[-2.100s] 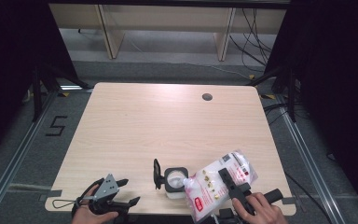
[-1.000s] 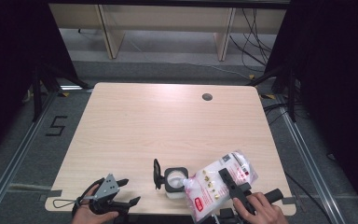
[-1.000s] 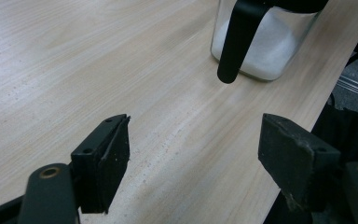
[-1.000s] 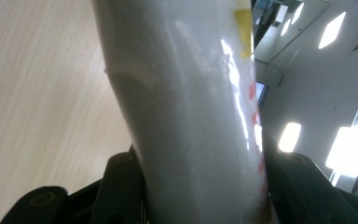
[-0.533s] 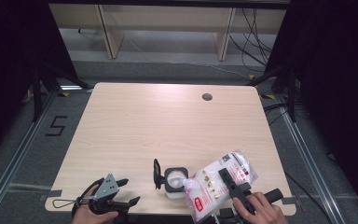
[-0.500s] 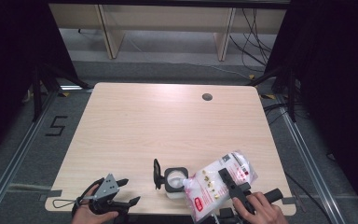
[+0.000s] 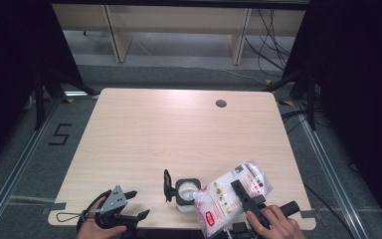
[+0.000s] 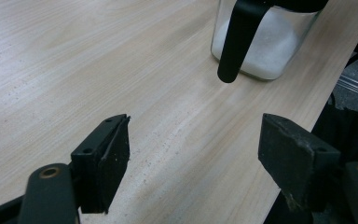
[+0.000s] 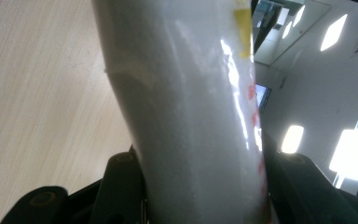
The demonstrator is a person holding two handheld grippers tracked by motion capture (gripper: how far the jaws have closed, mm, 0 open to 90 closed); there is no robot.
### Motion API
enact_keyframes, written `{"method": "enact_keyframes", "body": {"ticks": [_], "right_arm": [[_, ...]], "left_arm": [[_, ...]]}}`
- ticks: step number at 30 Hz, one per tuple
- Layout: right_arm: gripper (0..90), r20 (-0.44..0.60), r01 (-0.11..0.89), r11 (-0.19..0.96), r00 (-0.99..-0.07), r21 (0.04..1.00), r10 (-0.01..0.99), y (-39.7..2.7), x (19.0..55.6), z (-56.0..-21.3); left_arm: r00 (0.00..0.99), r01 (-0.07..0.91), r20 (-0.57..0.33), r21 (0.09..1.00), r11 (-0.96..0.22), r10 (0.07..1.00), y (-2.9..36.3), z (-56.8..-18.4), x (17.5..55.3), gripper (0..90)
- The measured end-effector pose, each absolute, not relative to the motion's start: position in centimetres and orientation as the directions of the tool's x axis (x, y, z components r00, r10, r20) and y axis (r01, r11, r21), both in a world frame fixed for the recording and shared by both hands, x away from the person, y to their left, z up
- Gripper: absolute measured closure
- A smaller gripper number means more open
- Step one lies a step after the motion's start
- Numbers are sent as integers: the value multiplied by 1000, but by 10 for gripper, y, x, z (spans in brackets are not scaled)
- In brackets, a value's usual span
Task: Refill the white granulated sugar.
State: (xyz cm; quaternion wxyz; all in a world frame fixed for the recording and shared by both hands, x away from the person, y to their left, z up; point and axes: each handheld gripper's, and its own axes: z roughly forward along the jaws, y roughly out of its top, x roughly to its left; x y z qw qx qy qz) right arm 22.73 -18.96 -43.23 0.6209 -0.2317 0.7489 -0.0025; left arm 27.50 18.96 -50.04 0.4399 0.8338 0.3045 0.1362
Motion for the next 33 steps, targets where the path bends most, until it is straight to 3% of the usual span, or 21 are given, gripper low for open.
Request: {"method": "enact_keyframes", "body": {"ticks": [33], "right_arm": [[623, -930, -350, 908, -193, -231, -312, -201, 240, -445]], "left_arm": [[766, 400, -51, 818, -414, 641, 189, -501, 274, 246]]}}
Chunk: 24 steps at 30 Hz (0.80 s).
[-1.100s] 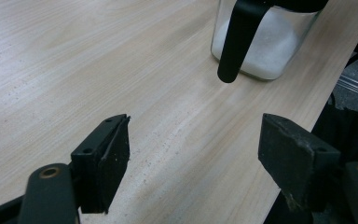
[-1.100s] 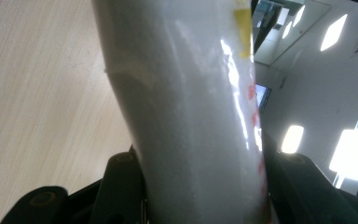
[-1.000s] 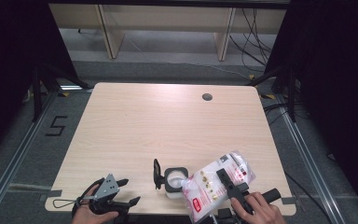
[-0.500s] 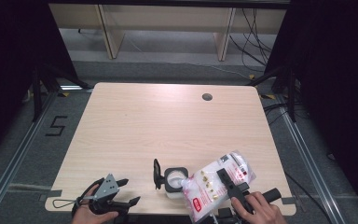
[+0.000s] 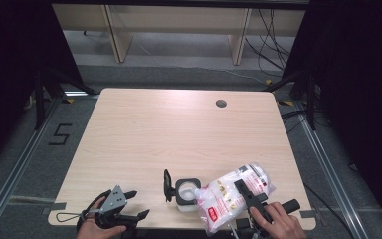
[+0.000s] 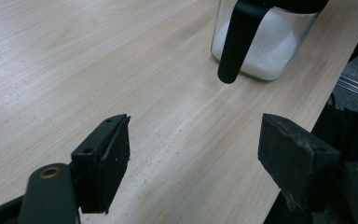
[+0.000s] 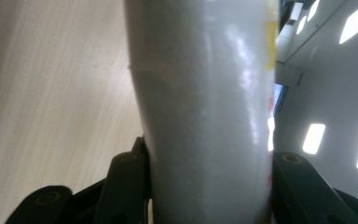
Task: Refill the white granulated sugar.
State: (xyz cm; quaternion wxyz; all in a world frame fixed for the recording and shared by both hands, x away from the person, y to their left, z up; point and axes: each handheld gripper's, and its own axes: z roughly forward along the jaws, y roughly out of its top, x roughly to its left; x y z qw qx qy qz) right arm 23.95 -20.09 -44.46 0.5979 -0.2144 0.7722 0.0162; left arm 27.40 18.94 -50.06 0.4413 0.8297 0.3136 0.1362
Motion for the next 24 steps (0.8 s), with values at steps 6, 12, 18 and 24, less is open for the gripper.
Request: {"method": "enact_keyframes", "body": {"ticks": [6, 12, 18, 24], "right_arm": [[628, -927, -349, 908, -202, -233, -316, -202, 241, -449], [630, -925, -339, 912, -216, -229, -313, -203, 242, -454], [633, -915, -361, 902, -229, -237, -332, -201, 245, -458], [633, -917, -367, 903, -233, -224, -323, -203, 248, -461]], "left_arm": [[766, 402, -56, 819, -410, 640, 189, -501, 274, 246], [766, 402, -56, 819, -410, 640, 189, -501, 274, 245], [766, 402, -56, 820, -408, 641, 189, -501, 274, 246], [774, 387, -40, 820, -421, 632, 190, -500, 275, 245]]}}
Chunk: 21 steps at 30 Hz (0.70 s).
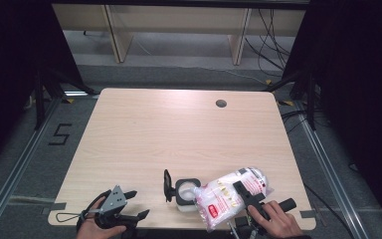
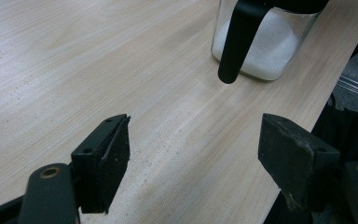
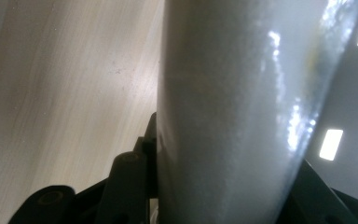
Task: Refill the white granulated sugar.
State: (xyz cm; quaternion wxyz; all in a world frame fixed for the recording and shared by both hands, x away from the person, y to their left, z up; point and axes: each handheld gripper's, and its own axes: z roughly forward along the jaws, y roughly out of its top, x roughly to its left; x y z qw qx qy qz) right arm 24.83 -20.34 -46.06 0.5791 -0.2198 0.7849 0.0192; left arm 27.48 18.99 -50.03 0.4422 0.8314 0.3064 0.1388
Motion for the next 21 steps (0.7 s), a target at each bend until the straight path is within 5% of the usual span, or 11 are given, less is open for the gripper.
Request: {"method": "enact_keyframes", "body": {"ticks": [21], "right_arm": [[637, -916, -349, 922, -290, -170, -278, -205, 255, -469]], "left_arm": [[767, 402, -55, 818, -411, 639, 189, -501, 274, 245]]}}
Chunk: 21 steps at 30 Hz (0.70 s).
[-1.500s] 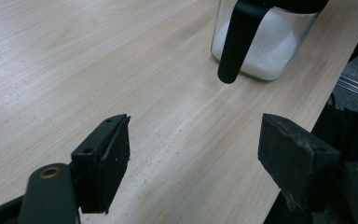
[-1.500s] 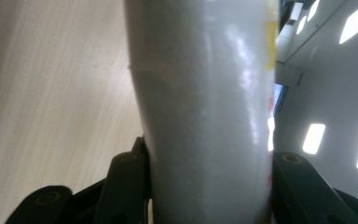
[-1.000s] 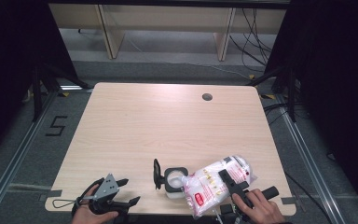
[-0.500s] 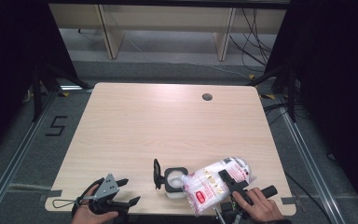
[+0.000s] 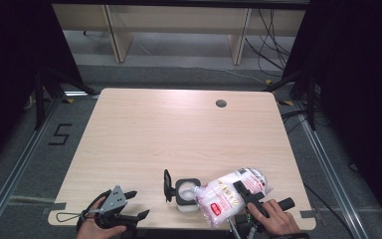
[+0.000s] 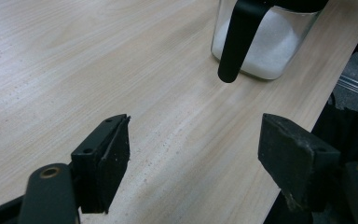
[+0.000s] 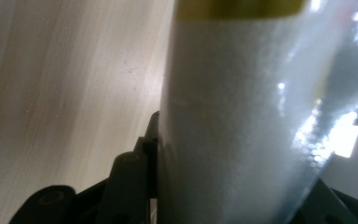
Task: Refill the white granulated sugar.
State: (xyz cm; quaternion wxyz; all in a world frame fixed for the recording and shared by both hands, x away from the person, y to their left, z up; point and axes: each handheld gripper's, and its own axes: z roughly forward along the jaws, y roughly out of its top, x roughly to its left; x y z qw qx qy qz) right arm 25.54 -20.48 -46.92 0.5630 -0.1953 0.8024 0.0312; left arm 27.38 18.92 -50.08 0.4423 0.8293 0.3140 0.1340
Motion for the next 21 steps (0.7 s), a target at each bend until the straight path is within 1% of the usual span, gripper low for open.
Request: {"method": "enact_keyframes", "body": {"ticks": [1, 2, 3, 4, 5, 6, 9, 10, 11, 13, 14, 15, 17, 18, 19, 20, 21], "right_arm": [[639, -907, -333, 925, -305, -184, -290, -205, 255, -467], [642, -912, -334, 930, -315, -153, -264, -206, 255, -468], [643, -914, -324, 935, -319, -144, -251, -207, 255, -468], [646, -915, -353, 923, -301, -155, -269, -207, 257, -466], [647, -921, -282, 958, -358, -50, -153, -211, 253, -472], [649, -914, -368, 922, -322, -120, -248, -209, 259, -465], [652, -913, -339, 941, -385, 3, -136, -216, 259, -469], [652, -920, -362, 932, -371, 15, -129, -218, 260, -466], [653, -915, -370, 929, -384, 32, -121, -219, 262, -465], [653, -903, -334, 928, -429, 163, 4, -226, 263, -467], [653, -897, -336, 923, -441, 187, 22, -228, 265, -464], [653, -900, -349, 917, -436, 192, 23, -229, 267, -462], [654, -867, -317, 899, -483, 301, 120, -233, 268, -464], [654, -876, -341, 897, -473, 281, 94, -234, 271, -461], [654, -862, -333, 887, -491, 320, 127, -235, 273, -462], [655, -821, -275, 876, -533, 396, 205, -238, 272, -465], [655, -821, -307, 862, -537, 404, 194, -239, 277, -465]], "left_arm": [[767, 402, -55, 818, -411, 639, 189, -501, 274, 245], [766, 400, -50, 818, -413, 641, 190, -500, 274, 245], [772, 388, -39, 819, -423, 635, 190, -500, 274, 245], [778, 376, -26, 819, -433, 627, 191, -500, 275, 245], [777, 379, -29, 819, -431, 629, 191, -500, 275, 246], [767, 399, -49, 818, -415, 640, 190, -500, 274, 246], [764, 400, -50, 819, -411, 643, 189, -500, 274, 246], [765, 398, -47, 818, -414, 642, 189, -500, 274, 246], [768, 397, -47, 818, -416, 639, 190, -500, 274, 245], [765, 401, -51, 818, -413, 642, 189, -500, 274, 246], [766, 401, -51, 818, -413, 641, 189, -501, 274, 245], [766, 402, -56, 819, -409, 641, 189, -501, 274, 245], [769, 397, -49, 818, -416, 637, 189, -501, 274, 245], [766, 402, -55, 819, -410, 640, 189, -501, 274, 246], [768, 397, -50, 819, -414, 638, 189, -501, 274, 246], [768, 398, -51, 819, -413, 639, 189, -501, 274, 245], [767, 400, -54, 819, -411, 640, 189, -501, 274, 245]]}}
